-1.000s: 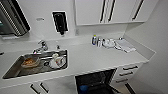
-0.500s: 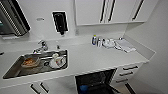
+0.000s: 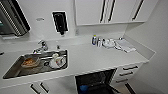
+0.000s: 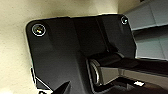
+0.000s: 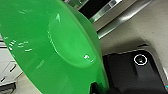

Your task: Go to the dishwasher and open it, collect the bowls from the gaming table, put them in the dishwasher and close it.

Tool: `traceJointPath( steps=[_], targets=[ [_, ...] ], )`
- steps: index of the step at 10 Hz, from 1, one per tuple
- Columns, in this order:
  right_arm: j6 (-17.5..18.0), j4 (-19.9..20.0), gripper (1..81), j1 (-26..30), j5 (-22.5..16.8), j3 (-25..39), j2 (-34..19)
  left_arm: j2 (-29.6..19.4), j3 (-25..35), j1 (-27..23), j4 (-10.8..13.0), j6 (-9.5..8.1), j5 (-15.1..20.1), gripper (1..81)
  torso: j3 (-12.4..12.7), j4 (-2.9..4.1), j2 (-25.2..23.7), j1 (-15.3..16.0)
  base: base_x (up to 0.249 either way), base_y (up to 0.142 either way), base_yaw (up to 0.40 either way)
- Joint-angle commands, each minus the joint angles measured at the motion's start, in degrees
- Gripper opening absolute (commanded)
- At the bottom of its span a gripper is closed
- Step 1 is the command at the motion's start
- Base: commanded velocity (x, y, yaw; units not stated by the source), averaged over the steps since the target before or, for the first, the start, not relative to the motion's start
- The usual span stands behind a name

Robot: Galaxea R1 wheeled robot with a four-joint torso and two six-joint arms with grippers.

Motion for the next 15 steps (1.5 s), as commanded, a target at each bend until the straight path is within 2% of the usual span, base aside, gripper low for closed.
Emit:
traceJointPath(
  steps=[1,2,3,7,11,13,15],
  targets=[
    [-0.02,1.92,1.0,6.01,-4.91,1.51,-1.65,4.99,-7.54,1.96,3.61,0.27,-0.76,81.1,0.0,0.0,0.0,0.0,0.0,0.0,0.0],
    [-0.02,1.92,1.0,6.98,-5.0,1.07,-1.04,5.17,-8.87,2.49,3.52,0.01,-3.31,81.1,0.0,0.0,0.0,0.0,0.0,0.0,0.0],
    [0.07,2.01,1.0,8.38,-5.69,0.55,-0.42,5.34,-9.31,3.02,3.52,-0.17,-3.85,81.1,0.0,0.0,0.0,0.0,0.0,0.0,0.0],
    [0.51,4.12,1.0,13.39,-8.52,-4.29,5.03,5.96,-9.75,4.34,3.61,-0.09,-3.94,81.1,0.0,0.0,0.0,0.0,0.0,0.0,0.0],
    [0.68,5.26,1.0,17.61,-12.53,-14.45,12.21,7.53,-11.58,5.04,3.61,-0.09,-4.46,81.1,0.0,0.0,0.0,0.0,0.0,0.0,0.0],
    [0.77,6.22,1.0,20.16,-15.45,-19.64,16.26,8.5,-13.78,5.74,3.61,-0.09,-6.21,81.1,0.0,0.0,0.0,0.0,0.0,0.0,0.0],
    [0.77,7.28,1.0,22.62,-18.97,-23.01,17.95,8.51,-13.97,5.92,3.52,-0.17,-6.31,81.1,0.0,0.0,0.0,0.0,0.0,0.0,0.0]
  ],
)
